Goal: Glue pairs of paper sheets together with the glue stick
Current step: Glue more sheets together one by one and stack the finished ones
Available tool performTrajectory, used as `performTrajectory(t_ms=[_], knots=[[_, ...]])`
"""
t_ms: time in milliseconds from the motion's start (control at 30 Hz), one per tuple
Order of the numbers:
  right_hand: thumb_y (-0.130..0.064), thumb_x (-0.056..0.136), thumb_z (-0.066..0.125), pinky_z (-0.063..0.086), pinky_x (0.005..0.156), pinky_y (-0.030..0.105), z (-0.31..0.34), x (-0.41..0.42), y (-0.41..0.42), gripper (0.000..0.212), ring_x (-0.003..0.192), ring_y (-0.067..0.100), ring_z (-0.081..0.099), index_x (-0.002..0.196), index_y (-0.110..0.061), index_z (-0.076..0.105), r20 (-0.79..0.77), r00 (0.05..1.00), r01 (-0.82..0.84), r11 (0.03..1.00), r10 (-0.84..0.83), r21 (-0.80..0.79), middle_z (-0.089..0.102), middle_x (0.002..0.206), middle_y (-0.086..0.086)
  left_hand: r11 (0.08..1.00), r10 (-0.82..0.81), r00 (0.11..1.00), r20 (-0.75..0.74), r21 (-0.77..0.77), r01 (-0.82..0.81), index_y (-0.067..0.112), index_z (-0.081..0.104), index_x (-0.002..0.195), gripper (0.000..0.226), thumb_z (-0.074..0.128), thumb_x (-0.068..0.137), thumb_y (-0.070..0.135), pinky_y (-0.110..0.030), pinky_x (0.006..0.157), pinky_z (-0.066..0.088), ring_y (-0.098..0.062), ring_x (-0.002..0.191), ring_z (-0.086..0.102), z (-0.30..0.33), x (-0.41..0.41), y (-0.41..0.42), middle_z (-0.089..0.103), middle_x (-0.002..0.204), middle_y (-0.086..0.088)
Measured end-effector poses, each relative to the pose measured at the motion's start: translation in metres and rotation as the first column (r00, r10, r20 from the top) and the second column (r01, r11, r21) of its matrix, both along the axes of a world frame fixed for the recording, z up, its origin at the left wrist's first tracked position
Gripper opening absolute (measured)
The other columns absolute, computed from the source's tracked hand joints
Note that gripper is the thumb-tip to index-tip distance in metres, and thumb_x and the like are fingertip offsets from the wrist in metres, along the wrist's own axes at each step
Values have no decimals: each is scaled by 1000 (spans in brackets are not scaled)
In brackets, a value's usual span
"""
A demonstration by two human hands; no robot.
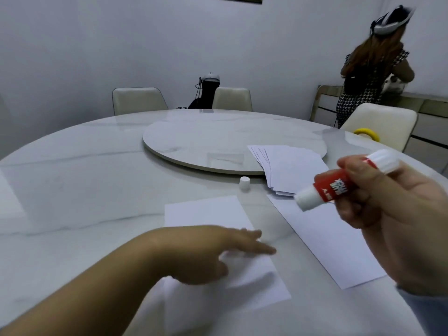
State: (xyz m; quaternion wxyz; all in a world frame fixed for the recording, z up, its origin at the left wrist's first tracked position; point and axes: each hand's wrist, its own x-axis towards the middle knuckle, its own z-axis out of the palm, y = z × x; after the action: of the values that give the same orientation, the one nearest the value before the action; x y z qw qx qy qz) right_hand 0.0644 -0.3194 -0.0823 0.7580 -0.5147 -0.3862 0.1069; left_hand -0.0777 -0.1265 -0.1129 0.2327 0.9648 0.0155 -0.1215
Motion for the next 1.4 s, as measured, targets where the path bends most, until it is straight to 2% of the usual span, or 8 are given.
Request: performTrajectory(t_ms=[100,200,633,733,933,1133,1267,1400], knots=[[-29,76,75,45,43,21,-8,2,29,11,49,17,59,80,-19,72,49,998,35,997,-31,-65,73,74,14,947,310,919,244,3,-321,41,25,145,63,38,94,7,-4,101,1,7,140,7,-9,10,10,11,155,23],[-7,89,65,53,53,31,-22,9,69,9,54,19,63,82,-13,63,166,984,98,963,-57,-251,73,66,4,837,457,835,307,169,-520,19,7,152,55,26,102,30,-23,113,-8,-8,145,-7,-28,26,7,-3,160,4],[-17,91,61,53,84,45,-48,23,124,11,83,23,66,98,-10,60,479,870,212,791,115,-574,71,91,7,825,449,879,161,303,-477,19,-5,151,57,16,102,38,-31,118,-5,-11,145,-10,-47,33,7,-11,159,3],[-20,91,60,53,76,36,-40,18,114,13,70,8,62,93,-7,59,554,817,246,773,160,-585,71,84,-1,828,448,881,152,301,-473,19,-5,151,57,16,101,39,-32,118,-5,-11,145,-10,-46,34,7,-11,159,3],[-26,84,60,55,64,38,-30,-6,57,12,64,11,63,78,-16,60,573,781,216,753,249,-622,70,74,-9,828,453,879,150,295,-477,19,-3,151,57,17,101,38,-32,118,-4,-11,145,-9,-46,34,7,-10,159,3],[-52,75,57,46,56,15,-31,-24,-4,19,70,5,65,85,-36,59,470,809,89,716,354,-693,71,78,-16,828,457,876,155,286,-483,19,-3,151,57,16,101,37,-30,117,-5,-9,145,-10,-47,33,6,-11,159,5],[-28,79,71,42,44,21,-23,-23,-15,12,46,14,55,83,-18,66,281,928,-116,907,244,-406,72,72,14,849,423,897,125,291,-441,22,-4,151,55,16,102,37,-31,117,-6,-9,145,-12,-42,31,9,-13,158,7],[-22,80,60,42,42,14,-12,-1,-36,13,37,16,52,78,-15,70,44,999,-15,1000,14,6,68,70,21,894,292,953,-77,375,-243,45,-5,147,53,22,103,33,-44,118,-3,-22,144,-20,-21,22,10,-20,157,3]])
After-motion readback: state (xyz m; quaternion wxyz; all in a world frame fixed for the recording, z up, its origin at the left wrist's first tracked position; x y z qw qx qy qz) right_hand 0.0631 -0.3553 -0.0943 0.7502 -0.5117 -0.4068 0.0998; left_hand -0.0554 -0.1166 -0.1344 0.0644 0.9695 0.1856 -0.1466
